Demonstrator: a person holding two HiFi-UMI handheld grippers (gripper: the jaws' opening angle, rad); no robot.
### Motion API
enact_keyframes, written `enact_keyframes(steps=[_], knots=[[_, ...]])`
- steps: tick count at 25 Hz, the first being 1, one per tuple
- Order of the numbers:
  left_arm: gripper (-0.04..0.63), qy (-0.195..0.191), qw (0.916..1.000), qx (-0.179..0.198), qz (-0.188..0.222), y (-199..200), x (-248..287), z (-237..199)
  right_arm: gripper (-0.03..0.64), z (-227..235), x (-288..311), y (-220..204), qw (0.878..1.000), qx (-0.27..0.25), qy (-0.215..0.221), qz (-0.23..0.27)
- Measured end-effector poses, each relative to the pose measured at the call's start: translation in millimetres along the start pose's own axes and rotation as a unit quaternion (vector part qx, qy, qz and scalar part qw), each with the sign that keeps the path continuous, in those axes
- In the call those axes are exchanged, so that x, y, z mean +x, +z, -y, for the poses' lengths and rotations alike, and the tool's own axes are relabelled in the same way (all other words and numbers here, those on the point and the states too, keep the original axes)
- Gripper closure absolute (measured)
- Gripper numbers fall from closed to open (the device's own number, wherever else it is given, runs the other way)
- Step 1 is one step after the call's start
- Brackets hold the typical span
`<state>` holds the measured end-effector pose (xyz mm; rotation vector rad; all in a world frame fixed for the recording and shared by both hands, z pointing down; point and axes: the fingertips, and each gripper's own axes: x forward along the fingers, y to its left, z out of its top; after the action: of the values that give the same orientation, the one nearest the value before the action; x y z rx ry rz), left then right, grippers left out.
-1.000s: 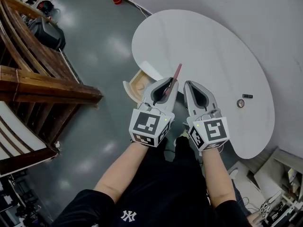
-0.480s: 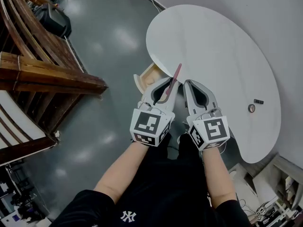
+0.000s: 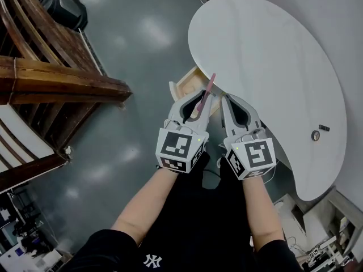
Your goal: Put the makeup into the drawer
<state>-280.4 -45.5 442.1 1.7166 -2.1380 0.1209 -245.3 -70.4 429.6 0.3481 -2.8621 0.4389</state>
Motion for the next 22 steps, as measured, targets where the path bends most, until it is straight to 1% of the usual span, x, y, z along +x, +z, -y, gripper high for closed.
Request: enact_keyframes(steps=[10,15,22], knots=[[0.543,0.025,0.9983,-0.036,-0.038,-72.1,39.4,-48.9,0.601,11.6,42.6,-63.3,0.999,0.025,-0.001,-0.032],[0.543,0.051,0.9962,-0.052,-0.047,-107.4,64.5,-67.3,0.601,25.4,58.2,-94.7,0.998,0.035,0.000,-0.042],[0.543,0.090,0.9919,-0.070,-0.057,-145.0,79.7,-86.5,0.601,34.0,69.1,-127.1,0.998,0.046,0.002,-0.049]])
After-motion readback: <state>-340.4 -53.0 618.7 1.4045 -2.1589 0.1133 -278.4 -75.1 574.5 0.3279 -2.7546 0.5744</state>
